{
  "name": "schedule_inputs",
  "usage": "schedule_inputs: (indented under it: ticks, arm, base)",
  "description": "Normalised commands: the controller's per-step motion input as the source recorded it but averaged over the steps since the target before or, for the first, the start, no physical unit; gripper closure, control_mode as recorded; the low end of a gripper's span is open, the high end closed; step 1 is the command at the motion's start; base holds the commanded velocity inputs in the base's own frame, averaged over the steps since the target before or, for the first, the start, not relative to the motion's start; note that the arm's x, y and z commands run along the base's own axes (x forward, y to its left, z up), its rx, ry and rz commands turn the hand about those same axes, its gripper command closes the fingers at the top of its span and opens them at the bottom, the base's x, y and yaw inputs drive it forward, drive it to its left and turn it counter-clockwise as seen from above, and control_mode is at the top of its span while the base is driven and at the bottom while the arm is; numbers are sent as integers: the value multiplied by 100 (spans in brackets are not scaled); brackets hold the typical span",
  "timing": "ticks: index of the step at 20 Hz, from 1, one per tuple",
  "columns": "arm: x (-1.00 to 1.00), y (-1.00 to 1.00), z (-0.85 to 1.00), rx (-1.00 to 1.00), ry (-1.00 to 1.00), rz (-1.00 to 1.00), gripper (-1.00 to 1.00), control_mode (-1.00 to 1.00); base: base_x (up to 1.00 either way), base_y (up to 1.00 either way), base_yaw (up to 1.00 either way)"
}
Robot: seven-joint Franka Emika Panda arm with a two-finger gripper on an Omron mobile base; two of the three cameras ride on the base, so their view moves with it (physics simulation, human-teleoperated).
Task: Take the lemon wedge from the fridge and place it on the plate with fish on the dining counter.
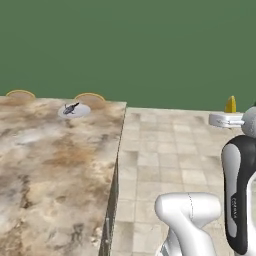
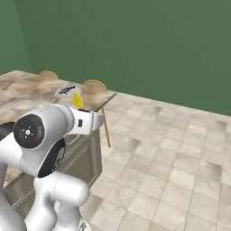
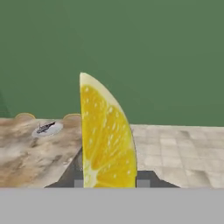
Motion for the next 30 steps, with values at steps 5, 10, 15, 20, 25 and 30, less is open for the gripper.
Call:
schedule_inputs:
  ticks: [5,10,15,20,25,30]
  arm:
    - [0,0,0,0,0,0,100,100]
    - [0,0,0,0,0,0,100,100]
    - [0,0,0,0,0,0,100,100]
    - [0,0,0,0,0,0,100,100]
    - [0,0,0,0,0,0,100,100]
    - [0,0,0,0,0,0,100,100]
  base:
    - [97,-51,36]
    - [82,-55,37]
    - [74,-45,45]
    - [77,-41,49]
    - [99,-27,51]
    - [89,-30,58]
